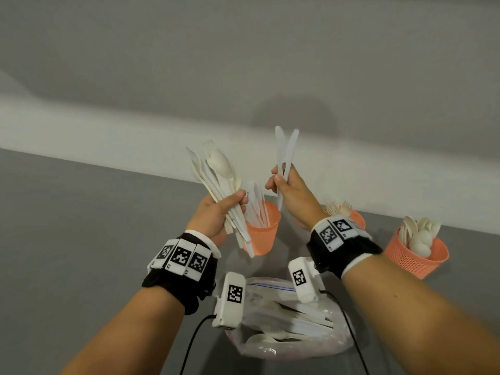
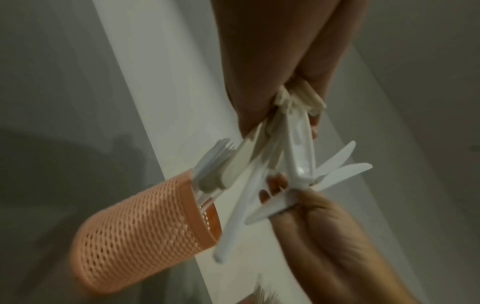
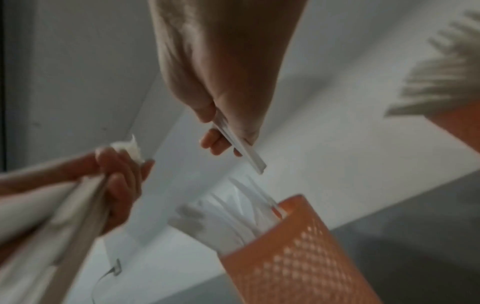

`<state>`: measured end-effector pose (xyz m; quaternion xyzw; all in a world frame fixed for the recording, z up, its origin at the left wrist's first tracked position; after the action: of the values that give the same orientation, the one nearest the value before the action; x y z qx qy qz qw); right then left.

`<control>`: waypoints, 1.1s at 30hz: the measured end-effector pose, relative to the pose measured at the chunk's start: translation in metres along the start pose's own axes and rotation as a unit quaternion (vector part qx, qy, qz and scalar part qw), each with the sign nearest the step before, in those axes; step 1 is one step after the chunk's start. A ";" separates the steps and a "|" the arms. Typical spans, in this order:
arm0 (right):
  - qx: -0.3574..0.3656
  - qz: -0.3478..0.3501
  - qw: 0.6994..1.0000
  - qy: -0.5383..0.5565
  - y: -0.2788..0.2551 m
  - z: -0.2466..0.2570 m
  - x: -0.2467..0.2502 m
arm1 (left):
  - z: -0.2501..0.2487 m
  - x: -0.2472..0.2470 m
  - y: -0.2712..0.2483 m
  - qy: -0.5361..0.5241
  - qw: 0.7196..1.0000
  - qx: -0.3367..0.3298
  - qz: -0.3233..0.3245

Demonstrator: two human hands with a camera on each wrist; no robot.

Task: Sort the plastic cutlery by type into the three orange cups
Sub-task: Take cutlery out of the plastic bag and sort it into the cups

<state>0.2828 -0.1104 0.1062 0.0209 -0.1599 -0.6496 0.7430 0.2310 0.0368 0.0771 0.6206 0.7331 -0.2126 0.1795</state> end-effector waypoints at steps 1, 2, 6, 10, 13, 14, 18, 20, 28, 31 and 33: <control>-0.014 -0.004 1.000 -0.004 0.003 -0.008 -0.006 | 0.003 -0.001 0.000 -0.002 1.000 0.014 0.004; -0.035 -0.007 0.999 -0.011 0.004 -0.017 -0.011 | 0.006 -0.001 0.000 -0.007 1.000 0.028 0.006; -0.070 -0.002 0.995 -0.069 0.002 -0.045 -0.016 | 0.012 0.003 -0.002 -0.022 0.997 0.070 0.017; 0.094 -0.106 0.979 -0.144 -0.009 -0.012 -0.001 | 0.013 0.006 0.000 -0.033 0.998 0.059 0.004; 0.063 -0.006 0.988 -0.141 -0.028 0.001 -0.015 | 0.011 0.007 0.005 -0.055 0.998 0.029 -0.023; 0.012 0.056 0.985 -0.163 -0.036 -0.004 -0.023 | 0.010 0.007 0.006 -0.061 0.997 0.019 -0.035; -0.110 0.160 0.972 -0.132 -0.057 -0.018 -0.038 | 0.005 0.000 0.006 -0.045 0.997 -0.021 -0.052; -0.108 0.151 0.977 -0.102 -0.057 -0.015 -0.037 | 0.004 -0.002 0.006 -0.031 0.998 -0.022 -0.058; -0.152 0.186 0.969 -0.049 -0.064 -0.018 -0.033 | 0.005 0.001 0.008 -0.063 0.997 -0.017 -0.052; -0.156 0.215 0.963 -0.048 -0.065 -0.023 -0.028 | 0.004 0.005 0.009 -0.078 0.995 -0.016 -0.061; -0.164 0.241 0.955 -0.055 -0.066 -0.029 -0.022 | 0.002 0.010 0.010 -0.101 0.992 -0.017 -0.073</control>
<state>0.2245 -0.1041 0.0578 -0.1763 -0.0923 -0.4690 0.8605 0.2395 0.0456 0.0691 0.5373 0.7583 -0.2742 0.2471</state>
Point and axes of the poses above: each hand's wrist, its own y-axis towards the middle knuckle, its own x-axis out of the back of the hand, z = x × y, the point moved 6 cm from there along y, towards the middle knuckle, and after that the axes turned 5 degrees about -z, right-handed, at the moved point
